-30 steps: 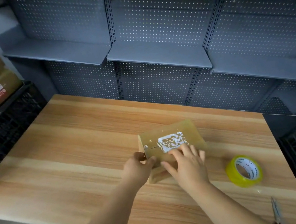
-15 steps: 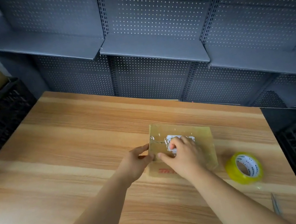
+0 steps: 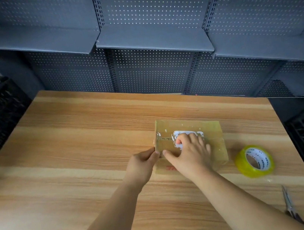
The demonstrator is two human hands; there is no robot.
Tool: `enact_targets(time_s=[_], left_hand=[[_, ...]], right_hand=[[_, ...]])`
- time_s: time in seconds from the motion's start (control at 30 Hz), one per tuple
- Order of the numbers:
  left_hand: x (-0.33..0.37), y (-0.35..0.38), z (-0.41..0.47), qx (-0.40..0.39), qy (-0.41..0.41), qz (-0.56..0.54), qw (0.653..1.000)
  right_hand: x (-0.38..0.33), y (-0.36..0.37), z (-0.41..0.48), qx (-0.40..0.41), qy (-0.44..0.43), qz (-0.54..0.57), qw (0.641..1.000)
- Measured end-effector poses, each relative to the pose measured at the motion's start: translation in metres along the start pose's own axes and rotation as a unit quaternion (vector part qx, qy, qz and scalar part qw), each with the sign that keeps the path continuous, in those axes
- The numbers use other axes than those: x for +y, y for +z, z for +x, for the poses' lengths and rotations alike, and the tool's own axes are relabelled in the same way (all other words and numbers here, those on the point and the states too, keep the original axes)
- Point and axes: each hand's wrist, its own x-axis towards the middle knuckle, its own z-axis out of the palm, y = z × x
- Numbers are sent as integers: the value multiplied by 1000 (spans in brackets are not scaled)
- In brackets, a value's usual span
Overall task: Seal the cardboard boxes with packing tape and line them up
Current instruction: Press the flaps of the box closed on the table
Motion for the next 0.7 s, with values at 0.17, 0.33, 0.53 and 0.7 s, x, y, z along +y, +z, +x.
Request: enact_targets(time_s=[0.17,0.33,0.53,0.7], left_hand=[[8,4,6,23,29,110,993],[-2,-3,2,-19,-19,13,1000],[4,6,1,2,13,43,999],[0,-9,0,-61,16,-35,997]], right_hand=[[0,4,1,22,5,-5,1000],[0,0,-3,-6,4,3,1000],[-6,5,-3,6,18,-1,1000],[9,0,-8,2,-29,70,997]])
